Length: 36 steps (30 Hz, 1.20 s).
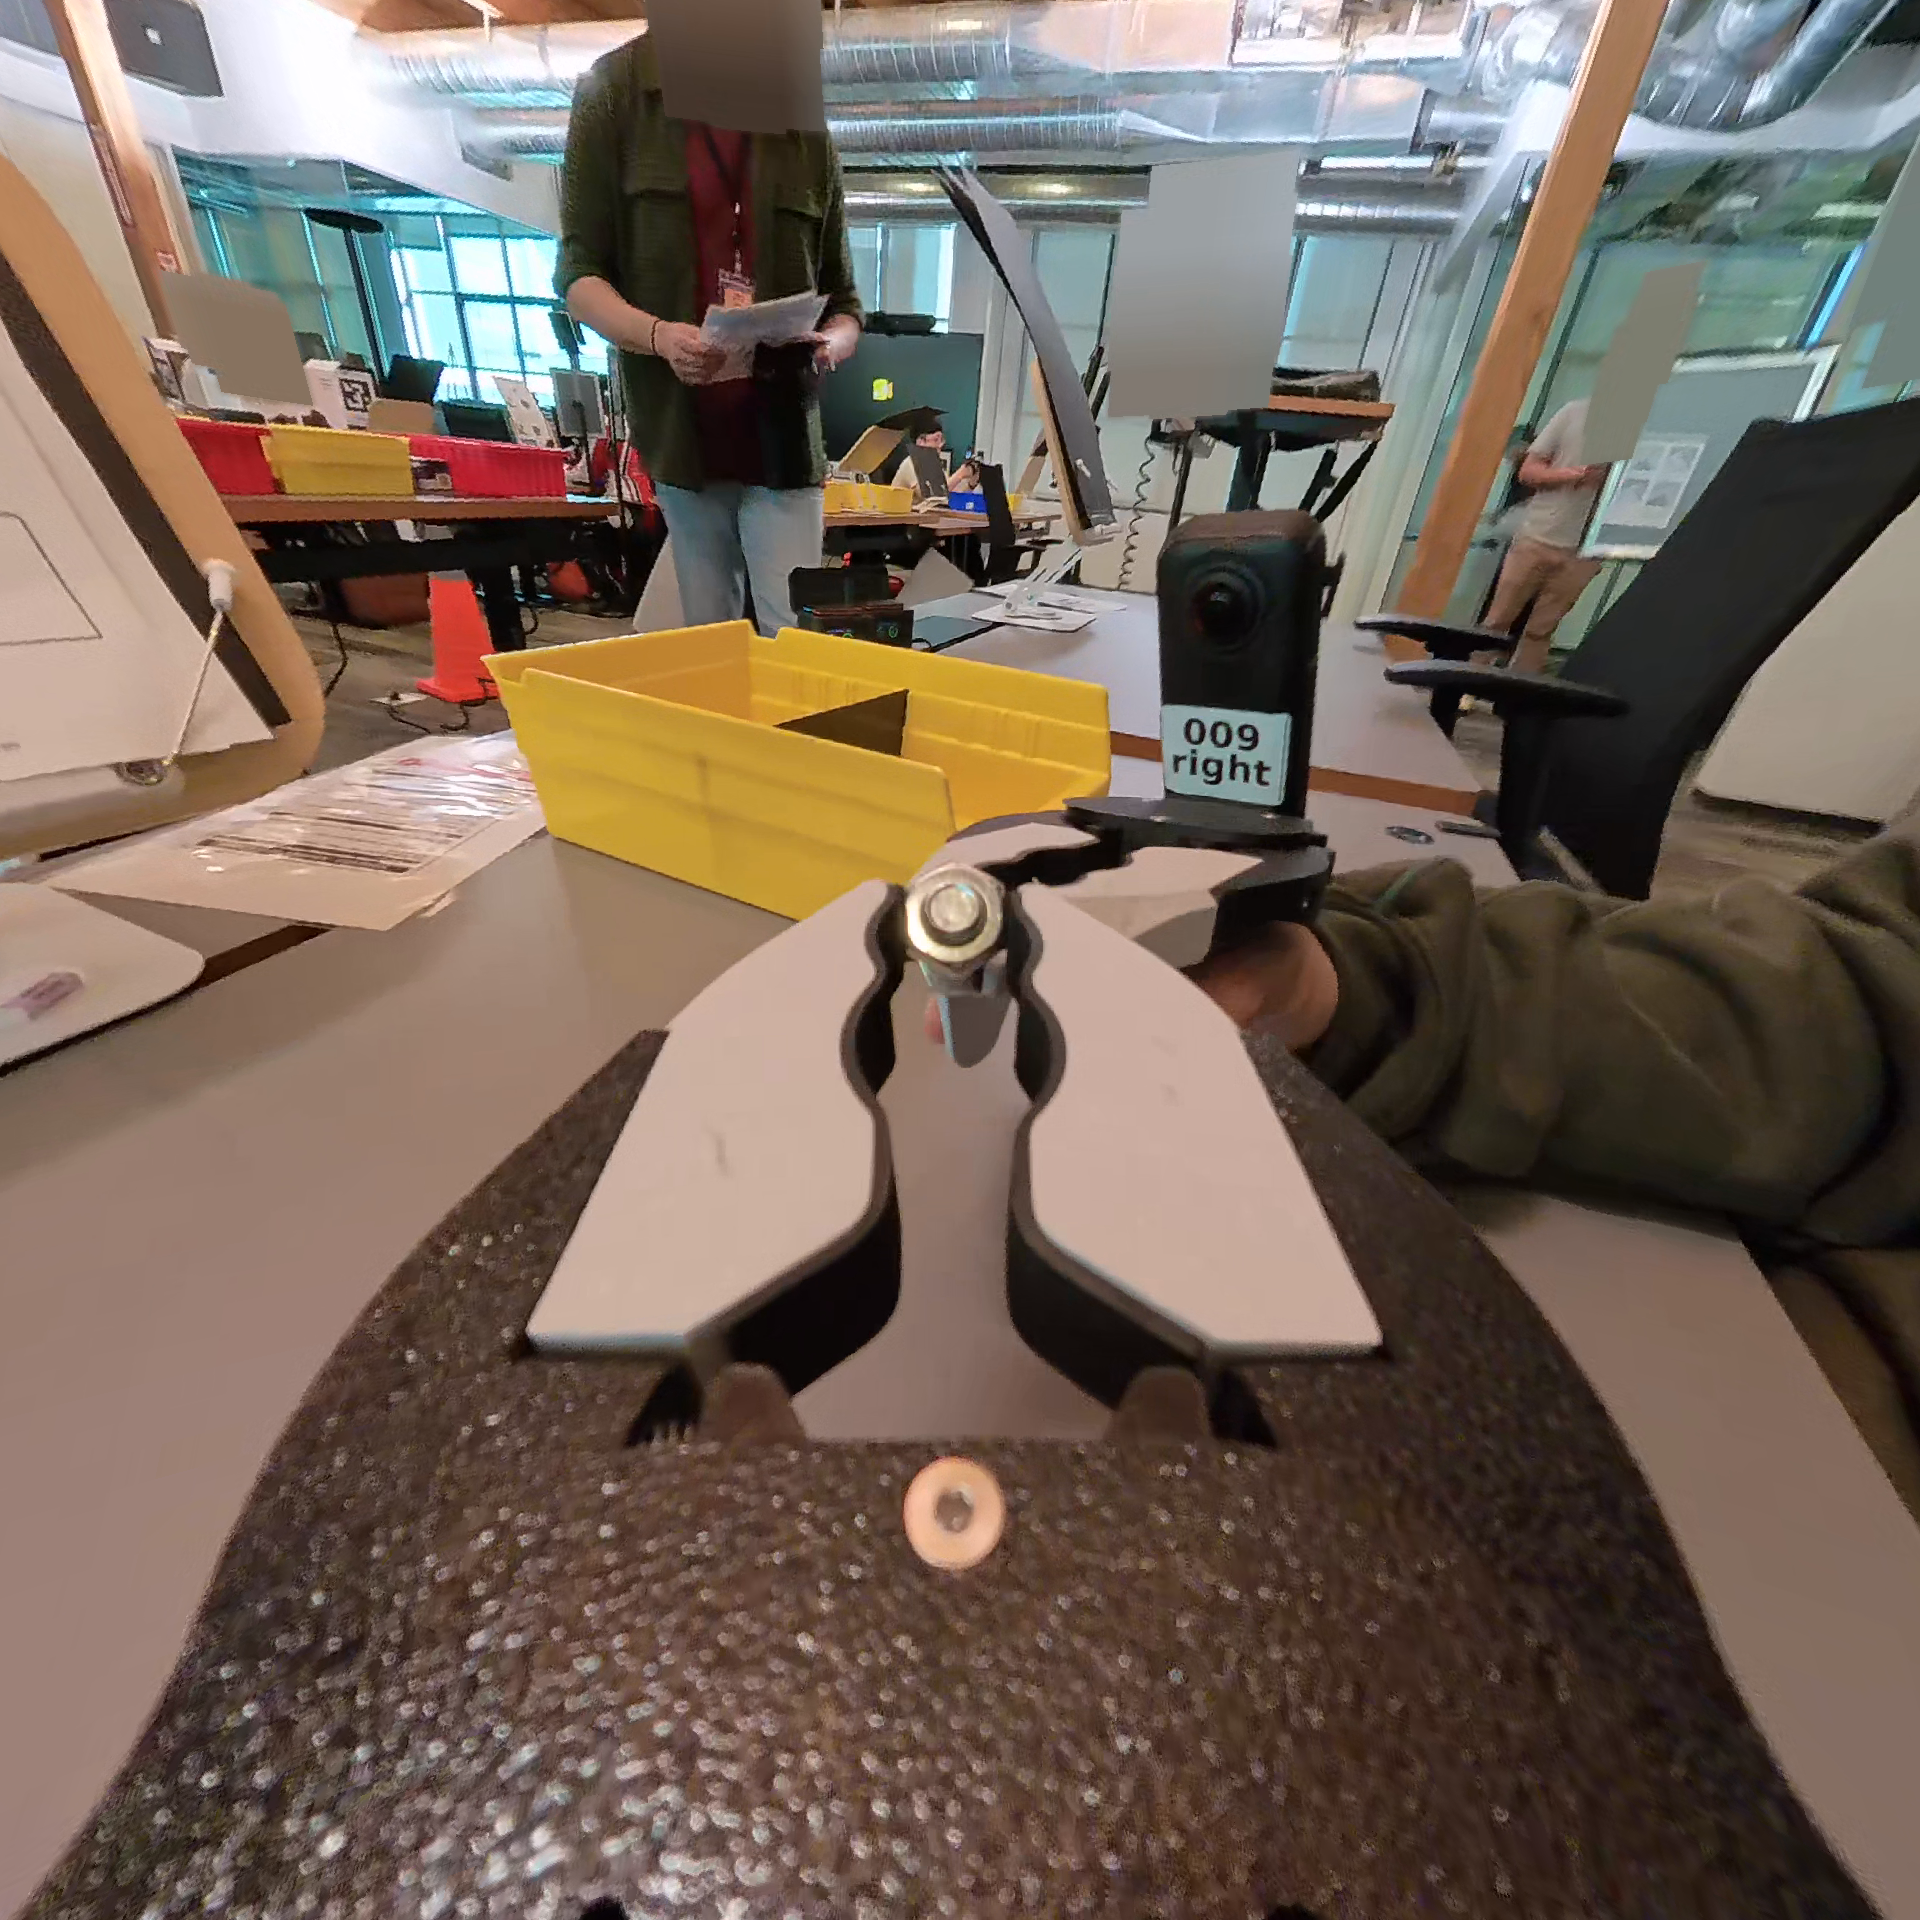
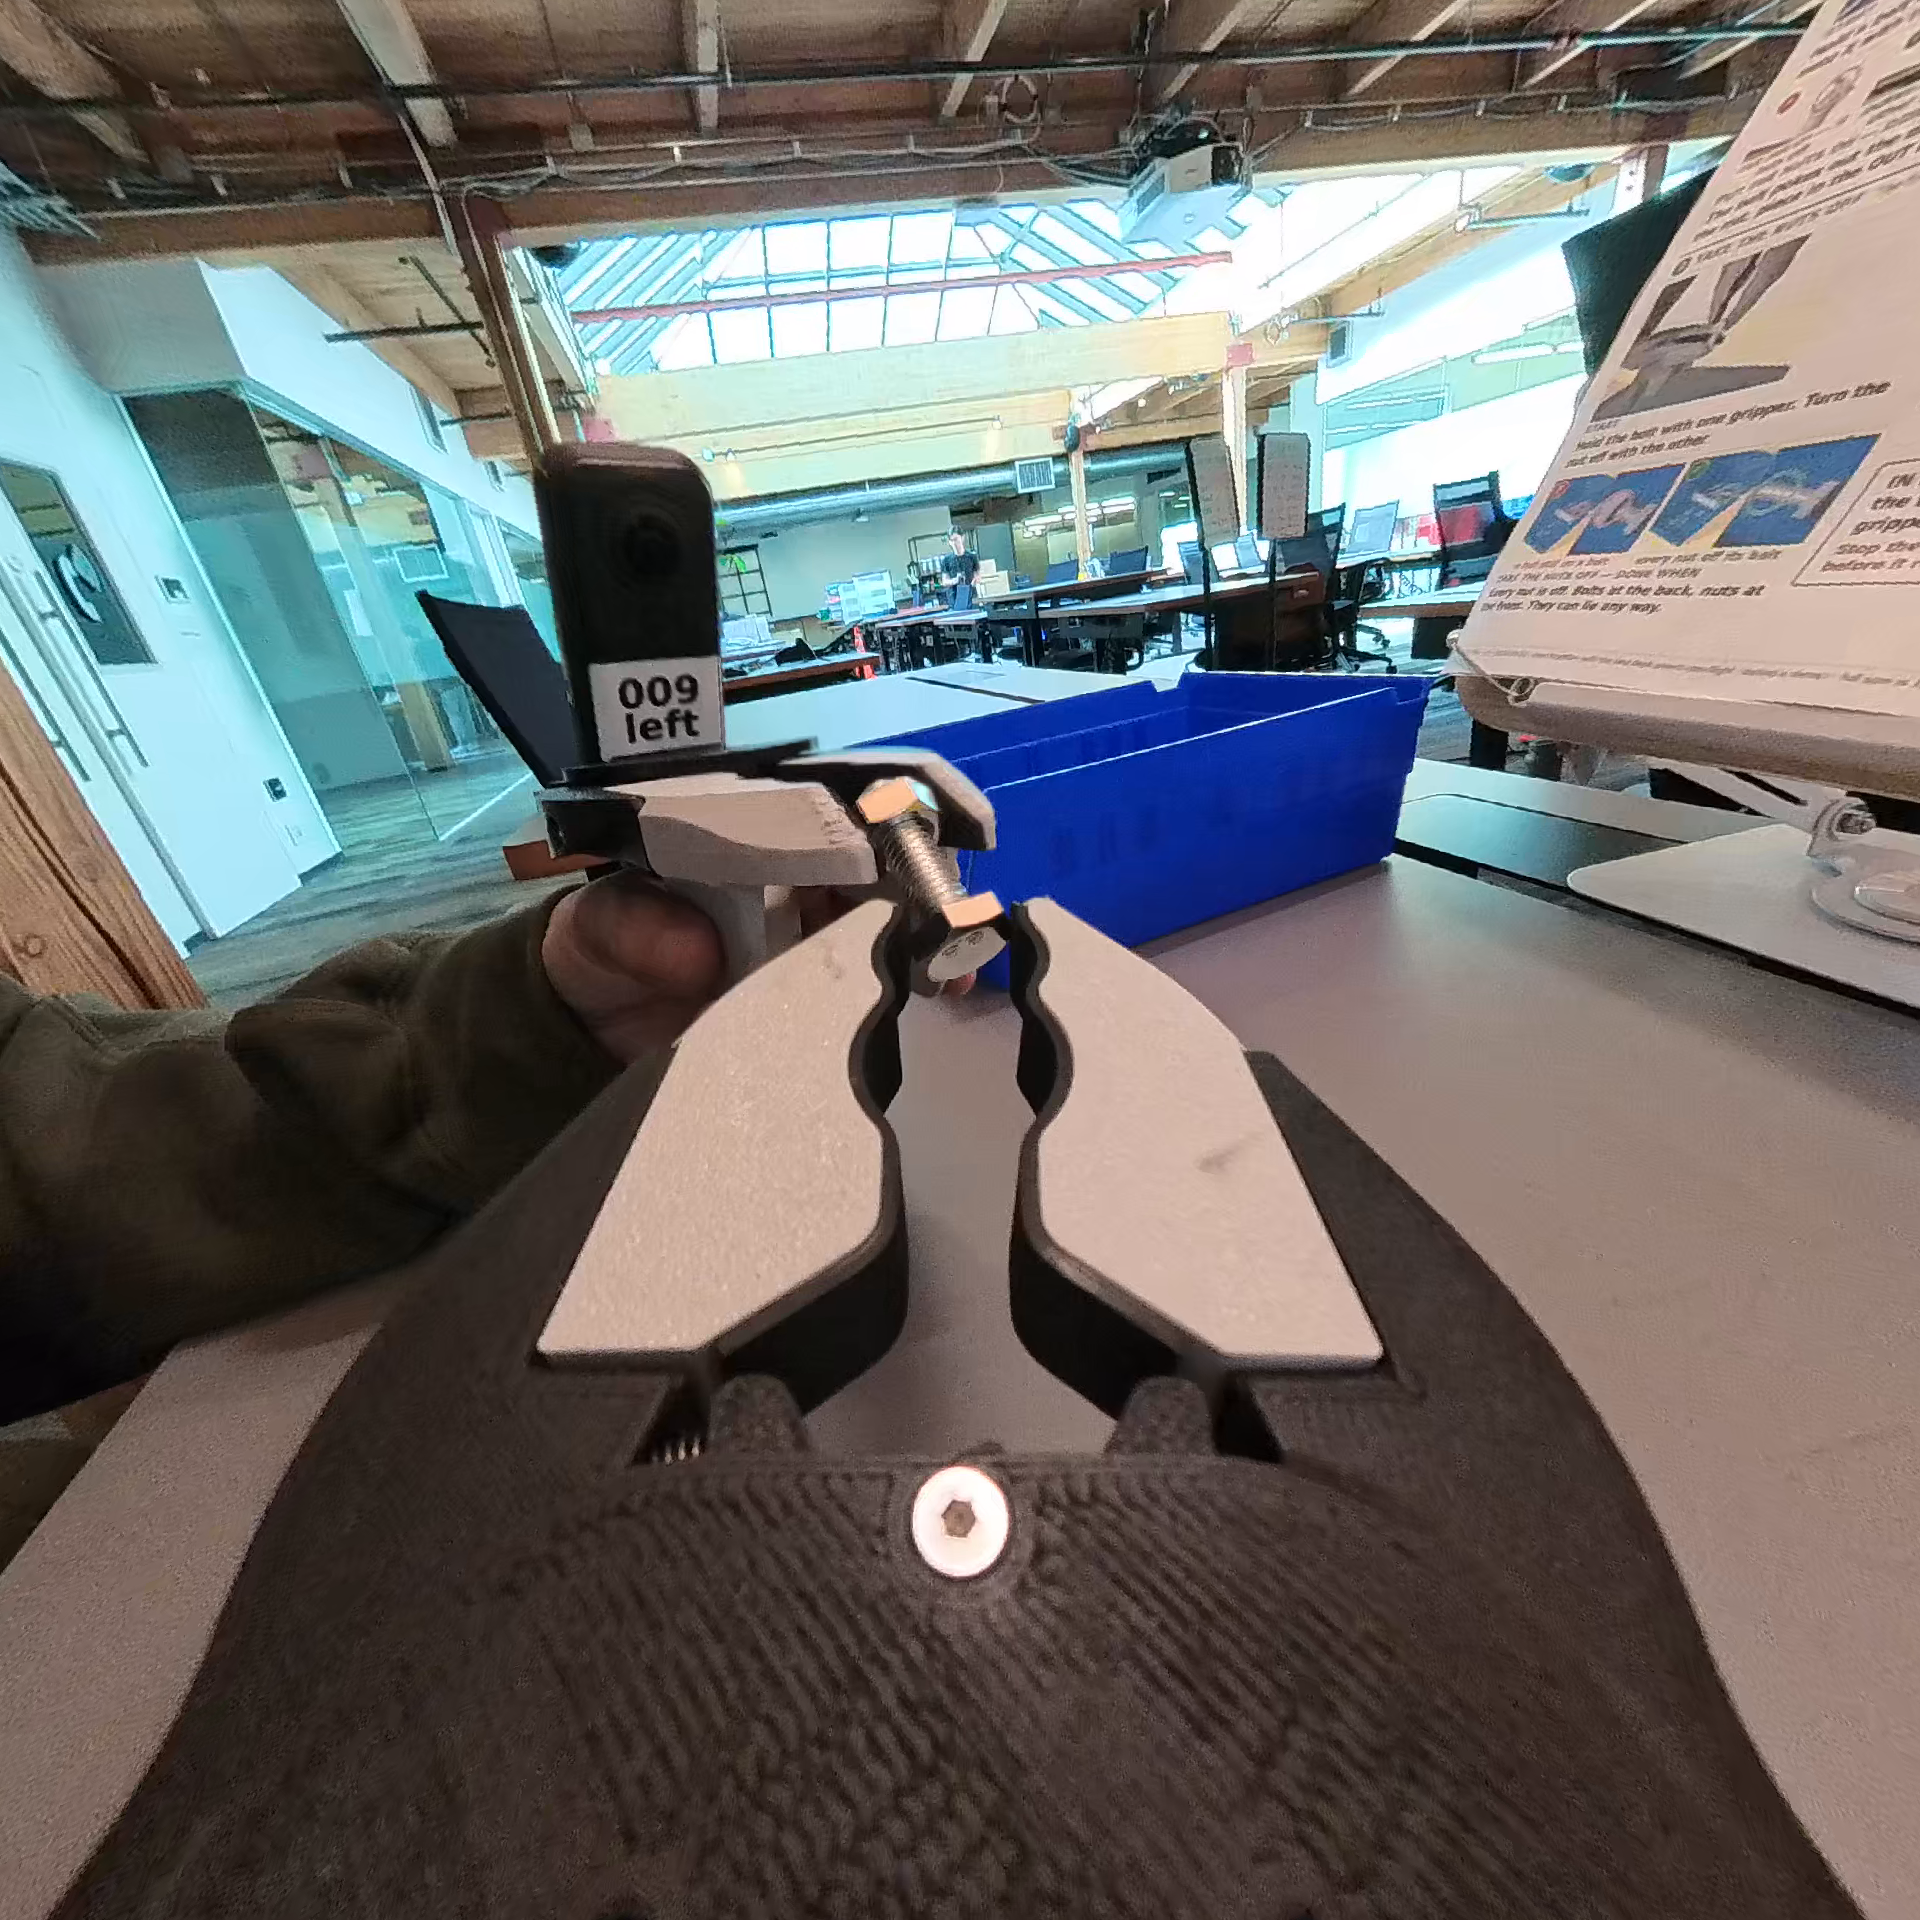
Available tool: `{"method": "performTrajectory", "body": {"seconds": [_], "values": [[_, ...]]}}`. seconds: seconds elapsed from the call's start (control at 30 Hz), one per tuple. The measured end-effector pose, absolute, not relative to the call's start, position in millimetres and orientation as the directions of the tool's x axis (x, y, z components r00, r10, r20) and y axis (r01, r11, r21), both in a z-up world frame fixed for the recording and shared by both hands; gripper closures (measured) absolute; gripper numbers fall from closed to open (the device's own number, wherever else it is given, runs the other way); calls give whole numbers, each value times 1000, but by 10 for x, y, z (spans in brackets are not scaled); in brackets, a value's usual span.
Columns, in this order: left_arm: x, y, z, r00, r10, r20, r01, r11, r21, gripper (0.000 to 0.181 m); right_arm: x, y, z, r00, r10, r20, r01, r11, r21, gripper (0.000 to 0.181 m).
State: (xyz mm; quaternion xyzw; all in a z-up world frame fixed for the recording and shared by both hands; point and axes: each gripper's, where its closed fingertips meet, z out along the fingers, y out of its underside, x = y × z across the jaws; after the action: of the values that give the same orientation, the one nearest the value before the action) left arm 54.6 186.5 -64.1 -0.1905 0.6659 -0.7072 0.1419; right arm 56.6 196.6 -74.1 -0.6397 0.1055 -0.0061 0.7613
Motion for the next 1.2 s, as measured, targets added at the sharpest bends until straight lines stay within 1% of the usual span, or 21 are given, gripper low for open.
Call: {"method": "performTrajectory", "body": {"seconds": [0.1,0.17,0.2,0.23,0.27,0.3,0.37,0.47,0.5,0.57,0.63,0.73,0.77,0.8,0.83,0.87,1.03,1.1,1.2], "values": [[556,1853,-674,-868,-496,-12,2,19,-1000,164,558,2000,-813,981,-165,-101,-81,120,-989,163],[626,1875,-694,-816,-567,-110,59,107,-993,163,589,1988,-858,979,-201,-42,-30,61,-998,161],[651,1886,-724,-789,-589,-175,87,175,-981,163,609,1965,-875,974,-225,18,23,18,-1000,151],[665,1890,-769,-766,-593,-248,113,256,-960,163,629,1932,-882,965,-246,86,83,-24,-996,143],[684,1898,-810,-733,-593,-333,145,341,-929,163,625,1904,-881,958,-247,143,135,-53,-990,144],[705,1906,-840,-690,-587,-423,185,422,-887,163,603,1885,-855,959,-236,160,153,-49,-987,145],[718,1882,-897,-622,-540,-567,246,553,-796,163,563,1872,-762,975,-206,78,85,25,-996,144],[698,1807,-922,-554,-475,-684,314,642,-699,163,615,1845,-703,977,-175,-120,-101,115,-988,139],[687,1785,-907,-532,-461,-710,339,652,-678,163,632,1847,-717,966,-147,-210,-191,134,-972,137],[664,1755,-873,-500,-442,-745,383,659,-647,164,648,1858,-743,925,-74,-373,-358,159,-920,125],[660,1764,-840,-473,-444,-761,405,657,-635,163,667,1854,-766,888,-39,-459,-447,165,-879,126],[632,1755,-820,-476,-440,-761,434,636,-639,164,656,1871,-858,891,-60,-449,-442,107,-891,119],[621,1748,-823,-483,-435,-760,440,630,-640,164,629,1885,-879,897,-58,-437,-432,86,-898,120],[615,1742,-829,-489,-430,-759,441,629,-640,164,606,1895,-868,899,-47,-435,-430,87,-899,126],[612,1741,-823,-484,-431,-761,446,627,-639,164,578,1900,-850,903,-29,-429,-425,91,-900,140],[605,1742,-821,-483,-426,-765,452,627,-635,164,560,1907,-839,902,-18,-430,-427,94,-899,142],[533,1706,-783,-495,-411,-765,502,584,-638,164,497,1900,-833,876,62,-478,-481,69,-874,142],[493,1688,-708,-494,-431,-755,528,541,-654,163,460,1889,-780,843,127,-522,-534,87,-841,142],[478,1707,-667,-503,-445,-741,536,513,-671,156,456,1863,-656,749,239,-618,-657,148,-740,143]]}}
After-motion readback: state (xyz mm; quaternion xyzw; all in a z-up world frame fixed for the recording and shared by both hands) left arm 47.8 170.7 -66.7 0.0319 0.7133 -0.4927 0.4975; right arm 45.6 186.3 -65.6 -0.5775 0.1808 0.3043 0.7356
